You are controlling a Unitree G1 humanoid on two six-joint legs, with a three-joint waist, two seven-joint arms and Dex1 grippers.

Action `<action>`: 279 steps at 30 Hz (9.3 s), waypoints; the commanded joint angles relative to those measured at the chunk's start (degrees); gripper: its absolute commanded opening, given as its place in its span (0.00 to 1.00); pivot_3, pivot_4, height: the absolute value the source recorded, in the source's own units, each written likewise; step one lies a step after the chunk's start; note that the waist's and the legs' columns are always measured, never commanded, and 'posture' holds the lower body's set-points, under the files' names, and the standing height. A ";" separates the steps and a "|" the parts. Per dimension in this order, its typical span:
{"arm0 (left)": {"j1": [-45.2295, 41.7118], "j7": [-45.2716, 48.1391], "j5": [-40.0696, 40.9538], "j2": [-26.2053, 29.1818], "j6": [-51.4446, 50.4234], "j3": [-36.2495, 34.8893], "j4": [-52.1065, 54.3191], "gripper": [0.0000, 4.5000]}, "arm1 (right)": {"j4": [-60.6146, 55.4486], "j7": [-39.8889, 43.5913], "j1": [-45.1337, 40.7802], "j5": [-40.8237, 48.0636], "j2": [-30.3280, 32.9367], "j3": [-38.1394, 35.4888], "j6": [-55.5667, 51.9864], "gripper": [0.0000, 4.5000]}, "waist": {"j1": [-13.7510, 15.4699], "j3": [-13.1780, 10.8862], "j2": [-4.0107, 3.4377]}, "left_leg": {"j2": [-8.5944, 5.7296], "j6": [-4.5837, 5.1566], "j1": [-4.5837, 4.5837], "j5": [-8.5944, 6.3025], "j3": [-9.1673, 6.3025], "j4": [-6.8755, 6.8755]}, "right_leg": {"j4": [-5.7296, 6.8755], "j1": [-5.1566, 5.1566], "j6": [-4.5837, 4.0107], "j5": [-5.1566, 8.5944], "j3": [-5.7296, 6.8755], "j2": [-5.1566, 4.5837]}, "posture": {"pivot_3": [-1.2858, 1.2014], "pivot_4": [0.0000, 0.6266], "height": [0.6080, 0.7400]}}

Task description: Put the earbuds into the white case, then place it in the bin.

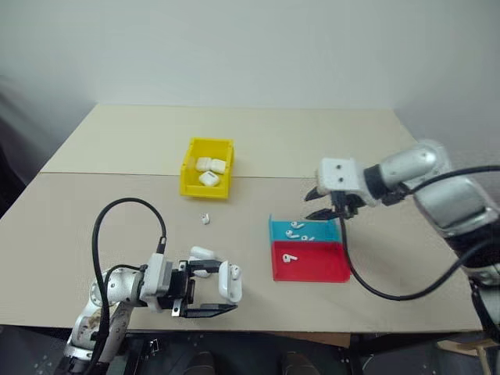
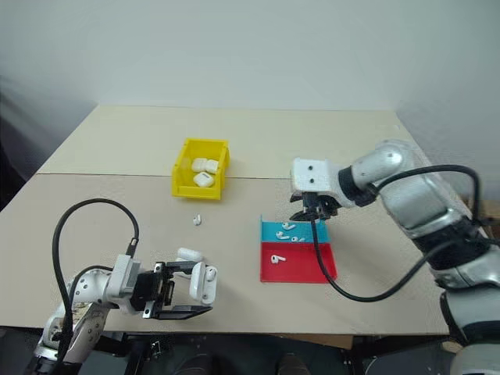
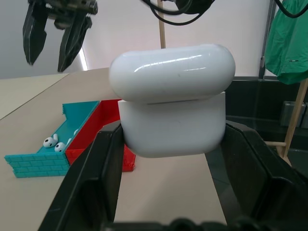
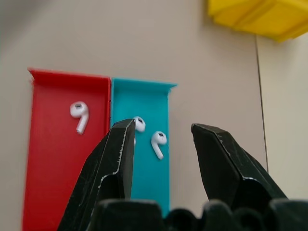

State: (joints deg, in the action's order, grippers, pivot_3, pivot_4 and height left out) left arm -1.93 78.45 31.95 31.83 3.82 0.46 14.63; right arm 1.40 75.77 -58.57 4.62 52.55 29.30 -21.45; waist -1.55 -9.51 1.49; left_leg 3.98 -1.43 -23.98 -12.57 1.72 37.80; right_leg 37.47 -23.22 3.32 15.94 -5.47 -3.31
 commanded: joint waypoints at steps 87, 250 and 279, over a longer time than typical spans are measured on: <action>2.36 -8.52 -1.58 1.46 1.20 0.43 6.75 0.61 | 51.52 2.21 -13.69 -31.43 -26.33 5.65 40.86 0.40 | -1.00 -0.05 -0.08 | 0.00 -0.01 0.11 0.01 0.02 -0.01 | 0.20 0.02 -0.02 -0.01 0.01 0.01 | 0.52 0.24 1.00; -27.45 -7.83 -1.75 -12.71 -4.65 7.33 -10.56 0.61 | -38.12 -57.42 21.70 96.81 24.64 -41.10 -28.86 0.35 | 0.40 0.00 -0.08 | -0.05 0.12 -0.19 0.03 -0.23 0.06 | -0.32 0.18 0.15 -0.13 0.11 0.00 | 0.52 0.24 1.00; -34.13 -8.19 -8.66 -20.14 2.85 9.91 -19.82 0.61 | -27.60 -22.84 -7.93 41.81 5.32 -10.76 -41.19 0.01 | 0.90 0.02 -0.11 | -0.06 0.17 -0.41 0.02 -0.18 0.09 | -0.29 -0.05 0.11 -0.15 0.13 -0.01 | 0.52 0.24 1.00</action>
State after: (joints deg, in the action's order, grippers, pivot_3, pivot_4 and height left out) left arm -35.32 70.51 22.10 12.01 5.25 11.23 -7.06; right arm -25.00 51.65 -67.08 48.48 56.60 19.49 -62.96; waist -0.66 -9.50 1.37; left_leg 3.92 -1.26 -24.38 -12.55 1.54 37.88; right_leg 37.17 -23.27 3.43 15.79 -5.33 -3.32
